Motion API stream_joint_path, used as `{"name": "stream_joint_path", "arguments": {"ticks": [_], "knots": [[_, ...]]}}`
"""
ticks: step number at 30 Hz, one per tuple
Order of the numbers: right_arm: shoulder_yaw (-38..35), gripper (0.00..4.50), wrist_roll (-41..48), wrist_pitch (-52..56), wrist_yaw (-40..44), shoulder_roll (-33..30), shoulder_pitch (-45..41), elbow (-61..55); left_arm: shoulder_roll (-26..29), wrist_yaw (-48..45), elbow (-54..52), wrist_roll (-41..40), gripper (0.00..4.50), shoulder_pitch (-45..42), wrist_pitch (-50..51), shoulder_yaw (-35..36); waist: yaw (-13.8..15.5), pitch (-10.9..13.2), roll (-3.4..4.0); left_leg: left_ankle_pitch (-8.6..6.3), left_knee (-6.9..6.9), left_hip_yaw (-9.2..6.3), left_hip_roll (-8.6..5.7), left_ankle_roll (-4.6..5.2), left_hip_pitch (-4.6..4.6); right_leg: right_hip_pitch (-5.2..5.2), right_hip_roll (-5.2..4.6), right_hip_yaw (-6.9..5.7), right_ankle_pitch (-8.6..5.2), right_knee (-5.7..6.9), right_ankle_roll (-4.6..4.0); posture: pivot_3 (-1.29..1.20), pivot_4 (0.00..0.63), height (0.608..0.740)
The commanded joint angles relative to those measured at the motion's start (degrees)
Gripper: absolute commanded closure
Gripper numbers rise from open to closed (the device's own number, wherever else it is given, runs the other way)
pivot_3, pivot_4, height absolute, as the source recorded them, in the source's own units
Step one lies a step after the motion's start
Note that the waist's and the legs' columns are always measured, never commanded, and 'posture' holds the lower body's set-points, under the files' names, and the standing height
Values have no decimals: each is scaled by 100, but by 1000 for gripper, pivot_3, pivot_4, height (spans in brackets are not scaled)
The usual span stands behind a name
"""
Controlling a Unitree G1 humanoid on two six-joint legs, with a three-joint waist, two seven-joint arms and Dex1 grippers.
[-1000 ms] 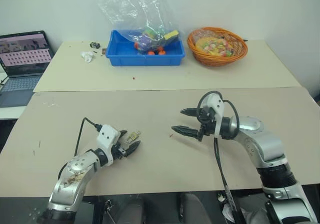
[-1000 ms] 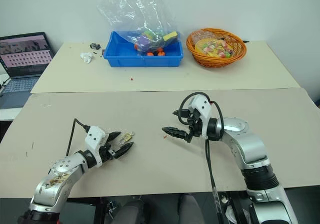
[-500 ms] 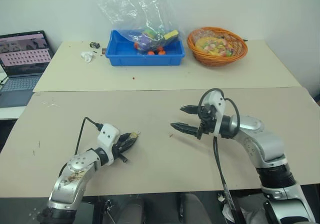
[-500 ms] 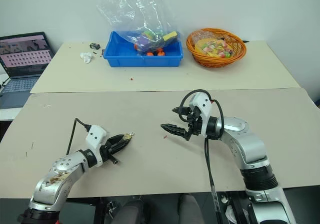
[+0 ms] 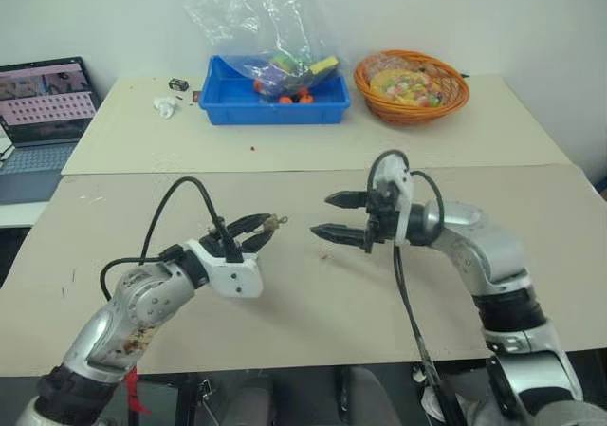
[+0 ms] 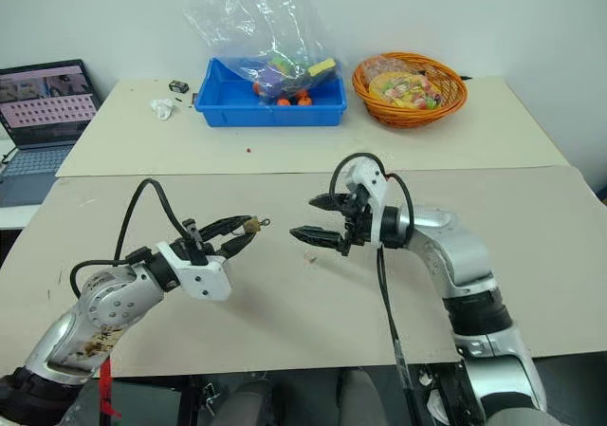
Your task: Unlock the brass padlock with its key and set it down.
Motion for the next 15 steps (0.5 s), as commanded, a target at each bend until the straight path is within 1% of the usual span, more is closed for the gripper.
{"name": "stream_joint_path", "arguments": {"ticks": [1, 3, 6, 15], "knots": [[-258, 0, 384, 315, 154, 29, -192, 112, -160, 235, -5, 64, 3667, -151, -373, 131, 5, 0, 0, -1, 0, -1, 0, 1, -3, 0, 0, -2, 1, 3, 1, 0, 150, 728], [-108, 0, 300, 273, 325, -19, -186, 187, -235, 422, 33, 176, 3667, -201, -637, 179, 23, 0, 0, -2, 0, -6, 0, 4, -12, -2, 0, -8, 2, 4, 3, 0, 150, 728], [-80, 0, 343, 373, 444, 19, -244, 298, -301, 692, 164, 385, 3667, -247, -966, 249, 13, 0, 0, -3, 1, -4, -2, 6, -17, -5, -2, -8, 3, 1, 5, 0, 150, 728], [-72, 0, 405, 641, 679, -25, -415, 319, -262, 407, 386, 290, 3667, -365, -1249, 120, -4, 0, 0, -3, 2, -4, -1, 6, -15, -5, 0, -9, 3, 4, 5, 0, 150, 728]]}}
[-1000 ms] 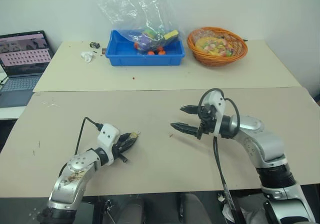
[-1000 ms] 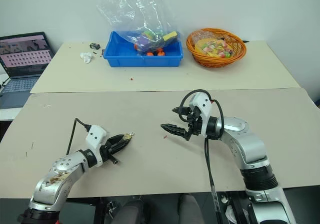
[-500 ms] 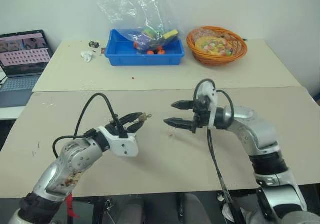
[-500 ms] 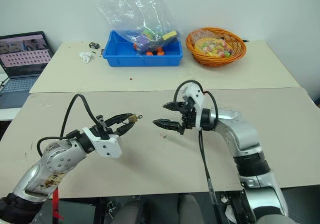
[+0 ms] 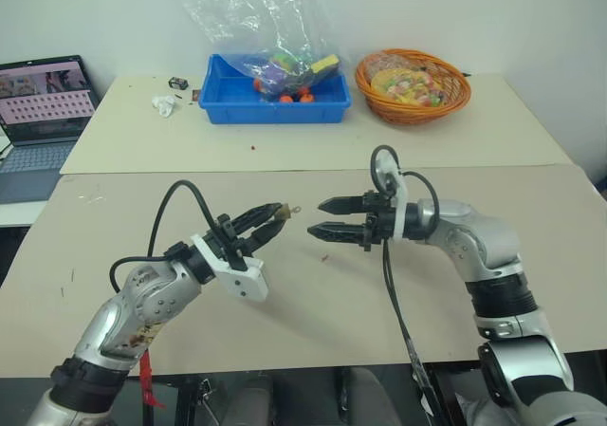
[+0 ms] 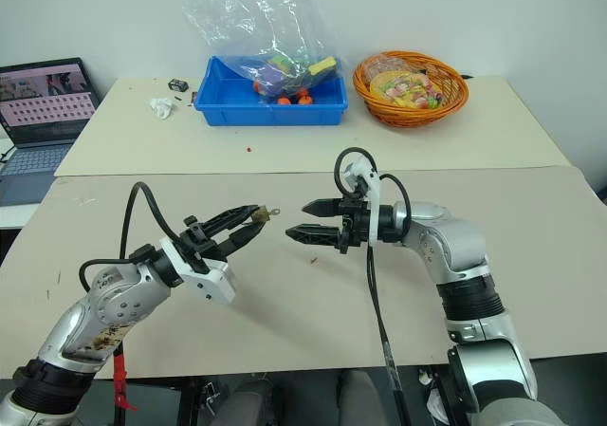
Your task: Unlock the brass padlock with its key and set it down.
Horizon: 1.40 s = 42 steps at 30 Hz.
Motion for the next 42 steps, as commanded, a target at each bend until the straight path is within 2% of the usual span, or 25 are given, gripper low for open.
{"name": "stream_joint_path", "arguments": {"ticks": [1, 10, 15, 16, 18, 22, 24, 36, 40, 42], "knots": [[-123, 0, 174, 129, 74, -47, -239, -100, 14, -126, -45, -160, 3667, -108, -111, 35, 0, 0, 0, 0, 0, 0, 0, 0, 0, 0, 0, 0, 0, 0, 0, 0, 150, 728], [-91, 0, 228, 283, 46, -18, -341, -277, -54, -263, -53, -176, 3667, -150, -158, 53, 2, 0, 0, 0, 2, 0, 0, 0, -1, 0, 0, 0, 0, 0, 0, 0, 150, 728], [-43, 1308, 268, 348, -19, 94, -365, -346, -85, -284, -2, -141, 3670, -194, -215, 53, 0, 0, 0, 0, 1, 0, 0, 0, -1, -1, 0, 0, 0, 0, 0, 0, 150, 728], [-44, 1810, 272, 353, -26, 110, -375, -345, -91, -288, 8, -135, 3670, -204, -226, 54, 1, 0, 0, 0, 2, 0, 0, 0, -1, -1, 0, 0, 0, 0, 0, 0, 150, 728], [-40, 2383, 269, 361, -38, 134, -391, -337, -99, -301, 18, -138, 3670, -212, -236, 58, 1, 0, 0, 0, 3, 0, 0, 0, -1, -1, 0, 0, 0, 1, 0, 0, 150, 728], [-23, 3912, 260, 364, -30, 168, -424, -314, -110, -338, 11, -156, 3670, -210, -222, 64, 3, 0, 0, 0, 2, 0, 0, 0, -1, -1, 0, -1, 0, 1, 0, 0, 150, 728], [-11, 4420, 261, 369, -29, 181, -431, -321, -113, -352, 8, -165, 3670, -208, -213, 66, 3, 0, 0, 0, 2, 0, 0, 0, -1, -1, 0, -1, 0, 1, 0, 0, 150, 728], [87, 4420, 286, 415, -101, 317, -412, -396, -132, -381, -68, -160, 3670, -186, -179, 102, 1, 0, 1, 0, 3, 0, 0, 0, -1, -1, 1, -1, 0, 2, 0, 0, 150, 728], [75, 4420, 436, 852, -363, 513, -462, -357, -145, -389, -75, -144, 3670, -175, -188, 118, 0, 0, 1, 0, 3, 0, 0, 0, 0, -1, 0, -1, 0, 2, 0, 0, 150, 728], [67, 4420, 593, 1475, -535, 610, -546, -222, -154, -396, -73, -152, 3670, -175, -193, 128, -3, -1, 1, 0, 3, 0, 0, 0, -1, -1, 1, -1, 0, 3, 0, 0, 150, 728]]}}
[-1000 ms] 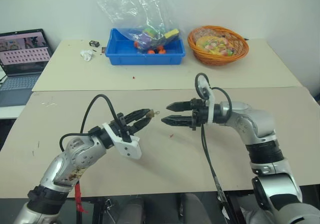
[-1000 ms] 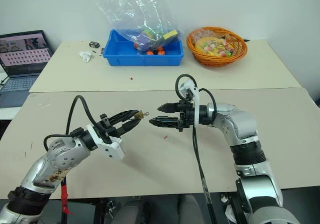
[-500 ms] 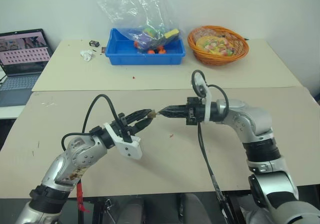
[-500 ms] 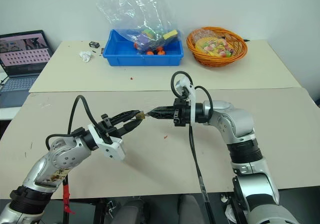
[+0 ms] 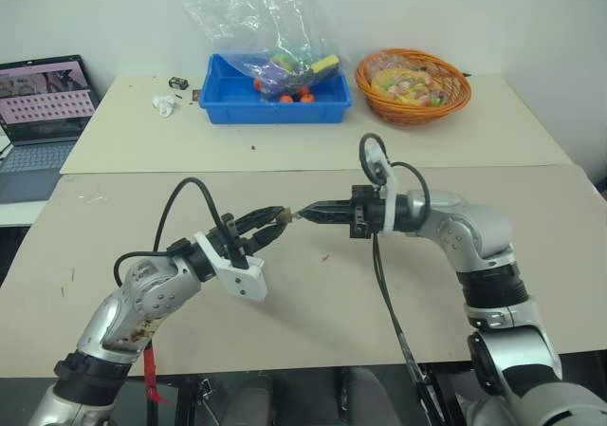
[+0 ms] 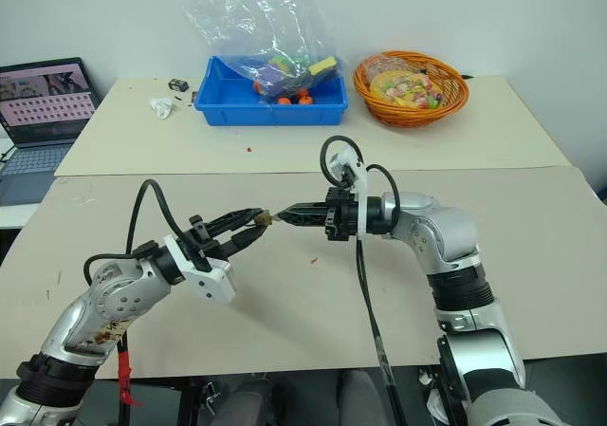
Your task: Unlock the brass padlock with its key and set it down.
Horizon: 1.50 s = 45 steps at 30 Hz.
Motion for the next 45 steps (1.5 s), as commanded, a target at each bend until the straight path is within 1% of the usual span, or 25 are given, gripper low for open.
{"name": "stream_joint_path", "arguments": {"ticks": [1, 5, 8, 11, 17, 21, 26, 28, 29, 31, 34, 37, 39, 42, 45], "knots": [[11, 4420, 482, 1007, -265, 260, -242, -48, -57, 50, -215, -67, 3670, -90, -89, 35, -4, 0, 0, 0, 0, 0, 0, 0, 0, 0, 0, 0, 0, 1, 0, 0, 150, 728], [-389, 4420, 951, 2359, -666, 613, -523, 320, -68, 31, -211, -105, 3670, -69, -132, 37, -3, -1, 1, 0, 0, -1, 1, 0, 0, -1, 0, 0, 0, 2, 0, 0, 150, 728], [-866, 4420, 1132, 3212, -1040, 990, -801, 774, -87, 34, -204, -123, 3670, -63, -171, 32, -11, -1, 2, 0, 0, -1, 0, 0, -1, -3, -1, 1, 0, 6, -1, 0, 150, 728], [-1126, 4420, 1169, 3674, -1247, 1223, -947, 967, -112, 30, -187, -116, 3670, -76, -186, 32, -7, -2, 3, 0, -1, -2, 1, -1, -1, -3, -1, 0, 1, 6, -1, 0, 150, 728], [-1423, 4420, 942, 3740, -1601, 1432, -1194, 1472, -140, 26, -197, -109, 3670, -50, -204, 54, -12, -2, 4, 0, 0, -1, -2, 0, -3, -4, -1, 0, 1, 7, 0, 0, 150, 728], [-1121, 4420, 753, 3267, -1541, 1244, -1152, 1420, -150, -8, -232, -125, 3670, -15, -189, 90, -24, -3, 5, 1, 0, -1, -1, -1, -2, -4, 1, -1, 1, 8, 0, 0, 150, 728], [-1096, 4420, 623, 2663, -1531, 1156, -1144, 1388, -168, -45, -253, -140, 3670, 20, -167, 123, -33, -3, 5, 0, 0, -1, -2, -1, -2, -4, 1, -1, 1, 8, 0, 0, 150, 728], [-1118, 3847, 623, 2617, -1569, 1118, -1142, 1361, -183, -53, -264, -139, 3670, 36, -159, 132, -33, -3, 5, 1, 1, -1, -1, -2, -3, -5, 3, -1, 1, 8, 0, 0, 150, 728], [-1105, 3712, 608, 2575, -1573, 1093, -1136, 1325, -192, -57, -277, -142, 3670, 48, -148, 137, -33, -3, 5, 1, 0, -1, -1, -2, -2, -5, 2, -1, 1, 9, 0, 0, 150, 728], [-1095, 2929, 510, 2410, -1687, 1061, -1115, 1252, -203, -73, -305, -144, 3670, 72, -128, 145, -32, -3, 5, 1, 1, -1, -1, -2, -2, -5, 1, -1, 1, 9, 0, 0, 150, 728], [-1269, 2017, 609, 2380, -1637, 894, -1110, 1157, -215, -94, -335, -138, 3670, 106, -89, 163, -31, -3, 5, 1, 0, -1, -2, -1, -2, -6, 1, -1, 1, 8, 0, 0, 150, 728], [-1466, 2017, 648, 2252, -1538, 605, -1069, 1204, -222, -115, -386, -139, 3670, 141, -40, 170, -19, -3, 5, 0, 0, -1, -1, -1, -4, -5, -1, -1, 1, 6, 0, 0, 150, 728], [-1455, 2017, 634, 2158, -1506, 466, -977, 1089, -215, -126, -424, -155, 3670, 157, -8, 180, -8, -3, 5, 1, 1, -1, -1, -1, -4, -5, -2, -1, 1, 6, 0, 0, 150, 728], [-1248, 2017, 734, 2246, -1484, 360, -697, 546, -201, -154, -454, -181, 3670, 170, 18, 186, -9, -3, 5, 1, 0, -1, 0, -1, -4, -5, 1, -1, 1, 6, 0, 0, 150, 728], [-1212, 2017, 886, 2371, -1515, 347, -468, 151, -192, -182, -456, -215, 3670, 170, 24, 189, -52, -3, 5, 0, -1, 0, 2, 0, -4, -5, 4, 0, 1, 5, 0, 0, 150, 728]]}}
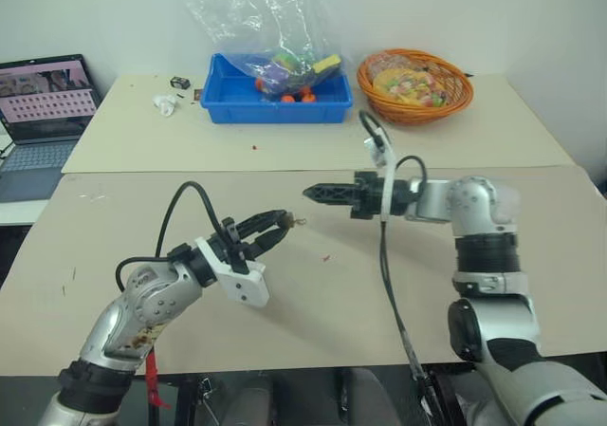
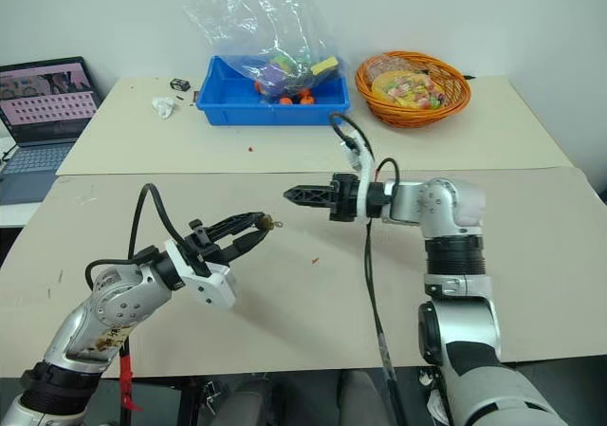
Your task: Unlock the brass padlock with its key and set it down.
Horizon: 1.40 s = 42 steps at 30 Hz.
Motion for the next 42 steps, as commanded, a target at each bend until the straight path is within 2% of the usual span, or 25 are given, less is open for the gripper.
{"name": "stream_joint_path", "arguments": {"ticks": [1, 6, 15, 32, 42], "knots": [[18, 2017, 317, 125, 73, -13, 118, -613, 33, -16, -236, -125, 3670, -28, 16, 78, -22, 0, 0, 0, 0, 1, 1, 0, 0, 0, 0, 1, 0, 1, 0, 0, 150, 728], [118, 2017, 594, 287, 74, -55, 307, -1207, 14, -46, -245, -122, 3670, -52, 28, 60, 0, 0, 0, 0, 1, 0, 0, 1, 1, 1, 0, 0, 0, 2, 0, 0, 150, 728], [227, 2017, 741, 381, -121, 88, 381, -1397, 4, -87, -260, -138, 3670, -59, 46, 62, 11, 0, 0, -1, 4, 0, -1, 2, 1, 1, -1, 0, 0, 1, 0, 0, 150, 728], [472, 2017, 624, 119, -448, 453, 288, -1177, 16, -97, -312, -149, 3670, -18, 96, 78, 12, 0, 0, -1, 5, 0, -2, 2, 1, 1, -1, 0, 0, 1, 0, 0, 150, 728], [458, 2017, 589, 5, -477, 442, 175, -1002, 24, -128, -374, -167, 3670, 29, 130, 87, 9, 0, 0, 0, 4, 0, -1, 2, 1, 1, 0, 0, 0, 1, 0, 0, 150, 728]]}}
